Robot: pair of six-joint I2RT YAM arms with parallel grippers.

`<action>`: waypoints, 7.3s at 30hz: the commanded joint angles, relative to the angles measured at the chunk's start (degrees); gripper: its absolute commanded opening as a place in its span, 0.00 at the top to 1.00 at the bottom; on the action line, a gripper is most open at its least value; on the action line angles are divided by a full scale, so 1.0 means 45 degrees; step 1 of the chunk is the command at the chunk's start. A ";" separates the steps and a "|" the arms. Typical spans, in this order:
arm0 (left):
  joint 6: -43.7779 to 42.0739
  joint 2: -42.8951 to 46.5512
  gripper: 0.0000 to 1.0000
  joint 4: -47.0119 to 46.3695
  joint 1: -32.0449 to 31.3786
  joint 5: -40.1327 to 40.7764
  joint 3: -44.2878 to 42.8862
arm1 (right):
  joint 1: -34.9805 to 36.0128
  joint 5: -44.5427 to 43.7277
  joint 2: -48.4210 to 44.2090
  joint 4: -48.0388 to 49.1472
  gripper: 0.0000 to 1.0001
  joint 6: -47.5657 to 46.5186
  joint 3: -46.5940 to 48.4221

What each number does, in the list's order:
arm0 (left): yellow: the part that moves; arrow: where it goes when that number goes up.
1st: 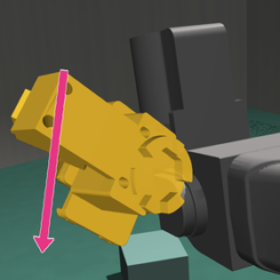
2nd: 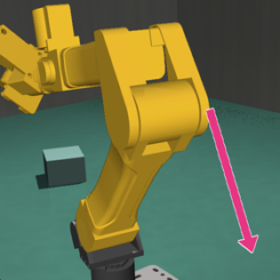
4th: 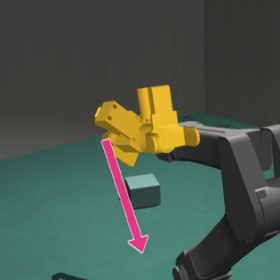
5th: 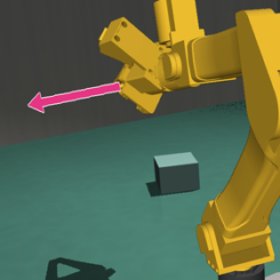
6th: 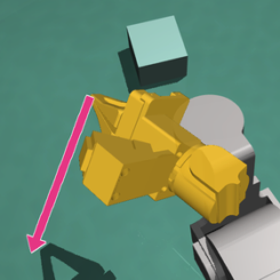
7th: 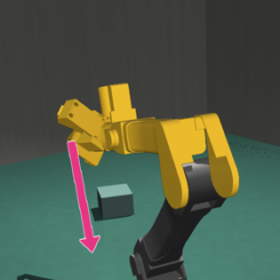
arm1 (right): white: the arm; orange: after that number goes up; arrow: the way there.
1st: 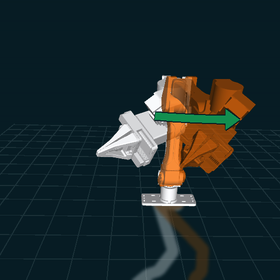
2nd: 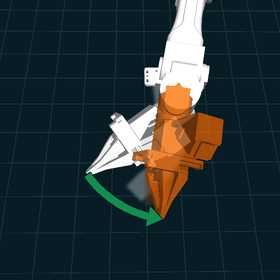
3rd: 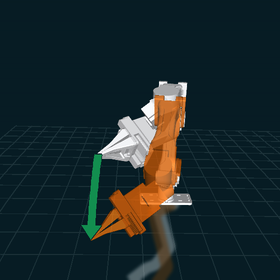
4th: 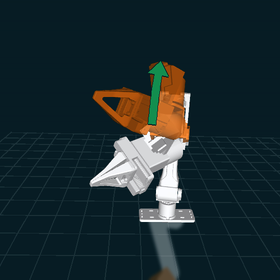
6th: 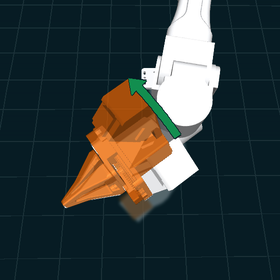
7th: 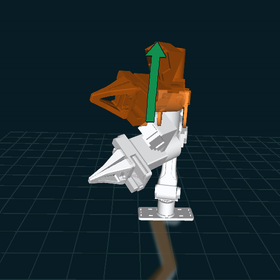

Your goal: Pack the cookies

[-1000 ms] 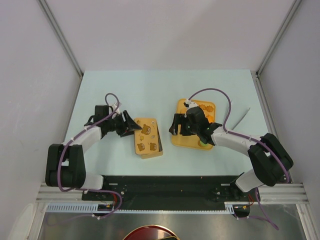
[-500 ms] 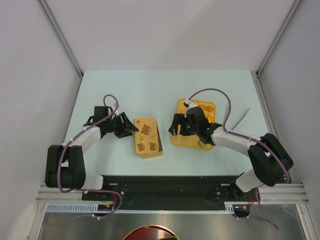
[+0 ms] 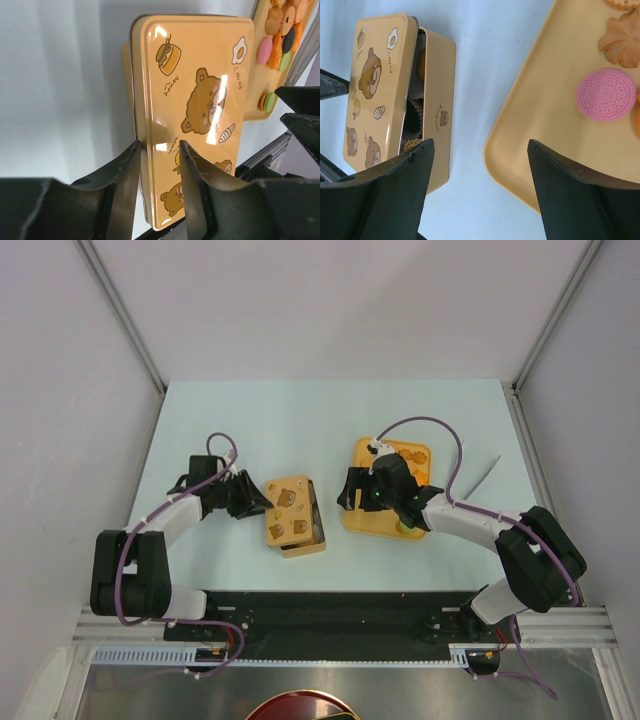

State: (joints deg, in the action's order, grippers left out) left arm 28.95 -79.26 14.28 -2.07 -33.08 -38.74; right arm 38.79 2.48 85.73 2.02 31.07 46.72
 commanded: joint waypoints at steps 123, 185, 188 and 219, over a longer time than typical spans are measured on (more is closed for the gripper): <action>0.1927 0.1540 0.56 -0.1476 -0.2959 0.1452 0.2301 | 0.1147 0.2398 0.1808 0.0840 0.24 0.0362 0.0946; 0.0539 -0.0763 0.66 -0.0791 -0.2939 0.2859 -0.2232 | -0.0182 0.4352 0.2886 0.0431 0.90 0.0518 0.4737; 0.0501 -0.1252 0.67 -0.0967 -0.2998 0.2898 -0.2094 | -0.0104 0.4137 0.2259 0.0138 0.90 0.0459 0.4560; -0.0729 0.5367 0.41 0.2783 -0.2998 0.6433 -0.2056 | 0.0756 -0.2229 -0.6062 -0.2206 0.34 -0.1630 0.0381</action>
State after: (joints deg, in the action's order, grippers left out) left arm 27.86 -58.85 24.49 -15.42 -6.92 -50.46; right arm 40.80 1.15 63.35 -6.72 26.17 52.10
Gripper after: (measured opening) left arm 0.594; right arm 0.636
